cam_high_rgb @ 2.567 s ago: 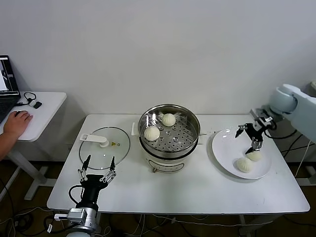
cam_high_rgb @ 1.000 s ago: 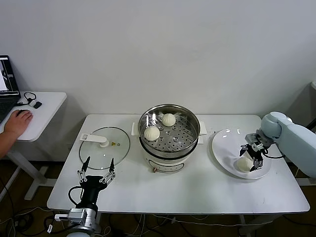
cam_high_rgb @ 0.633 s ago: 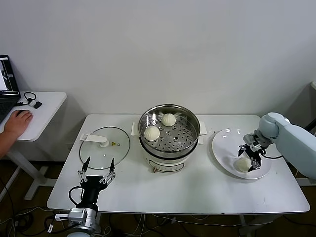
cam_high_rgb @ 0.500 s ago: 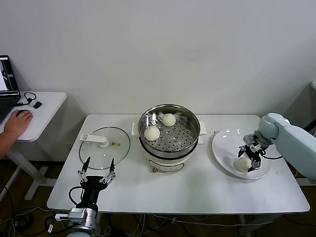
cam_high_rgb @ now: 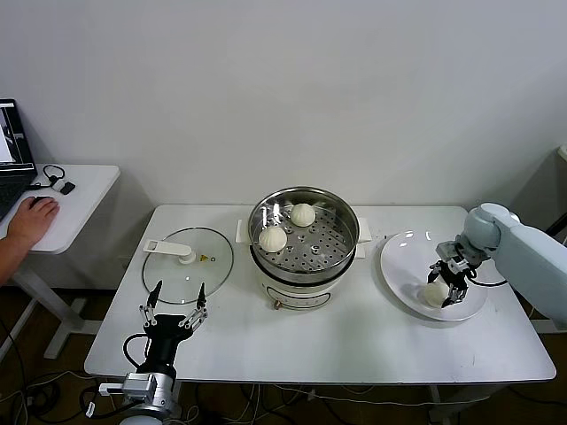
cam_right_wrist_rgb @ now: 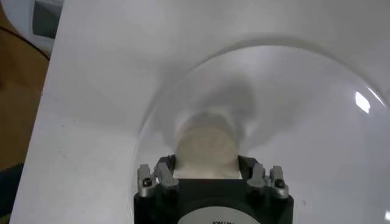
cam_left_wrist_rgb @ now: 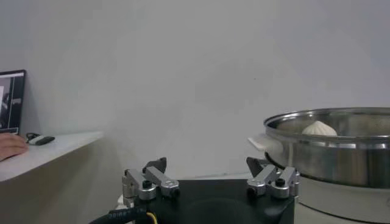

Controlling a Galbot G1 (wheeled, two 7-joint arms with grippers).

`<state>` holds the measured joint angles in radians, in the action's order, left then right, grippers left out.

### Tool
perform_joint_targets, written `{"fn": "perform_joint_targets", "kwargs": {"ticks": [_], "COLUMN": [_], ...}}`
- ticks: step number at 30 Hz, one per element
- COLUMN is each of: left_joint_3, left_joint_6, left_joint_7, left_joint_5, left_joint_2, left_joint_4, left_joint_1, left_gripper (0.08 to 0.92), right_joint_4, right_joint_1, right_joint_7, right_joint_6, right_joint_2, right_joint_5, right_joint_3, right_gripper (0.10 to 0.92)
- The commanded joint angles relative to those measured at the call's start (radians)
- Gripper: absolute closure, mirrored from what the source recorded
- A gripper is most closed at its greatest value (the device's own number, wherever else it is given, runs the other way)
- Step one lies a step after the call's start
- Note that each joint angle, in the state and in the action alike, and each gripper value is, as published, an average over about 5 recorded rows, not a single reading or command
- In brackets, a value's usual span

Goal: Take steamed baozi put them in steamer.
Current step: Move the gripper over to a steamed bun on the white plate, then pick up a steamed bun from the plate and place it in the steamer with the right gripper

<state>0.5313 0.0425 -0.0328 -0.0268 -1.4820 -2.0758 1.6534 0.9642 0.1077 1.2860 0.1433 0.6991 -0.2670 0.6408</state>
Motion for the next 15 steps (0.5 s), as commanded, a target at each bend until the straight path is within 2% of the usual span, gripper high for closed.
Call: {"fn": "perform_joint_targets", "kwargs": {"ticks": [1,8,15], "left_joint_3": [-0.001,-0.008,-0.016], "left_joint_6": [0.002,0.004,0.003], "left_joint_7": [0.000,0.001,0.001], "left_joint_5": [0.002,0.001,-0.005], "left_joint_2": [-0.001,-0.002,-0.003], "left_joint_4": [0.000,0.005,0.013], "left_joint_1": [0.001,-0.004,-0.016], "left_gripper": [0.177,0.177,0.177], "right_joint_4": [0.039,0.150,0.267], "right_joint_1": [-0.023,-0.175,-0.449], "right_joint_7": [0.004,0.026,0.045], "right_joint_6": [-0.005,-0.016,-0.023], "right_joint_2": [-0.028,-0.102,-0.140], "right_joint_5": [0.027,0.132,0.286], "right_joint_3": [0.015,0.150,0.356], "right_gripper": [0.354,0.355,0.355]}}
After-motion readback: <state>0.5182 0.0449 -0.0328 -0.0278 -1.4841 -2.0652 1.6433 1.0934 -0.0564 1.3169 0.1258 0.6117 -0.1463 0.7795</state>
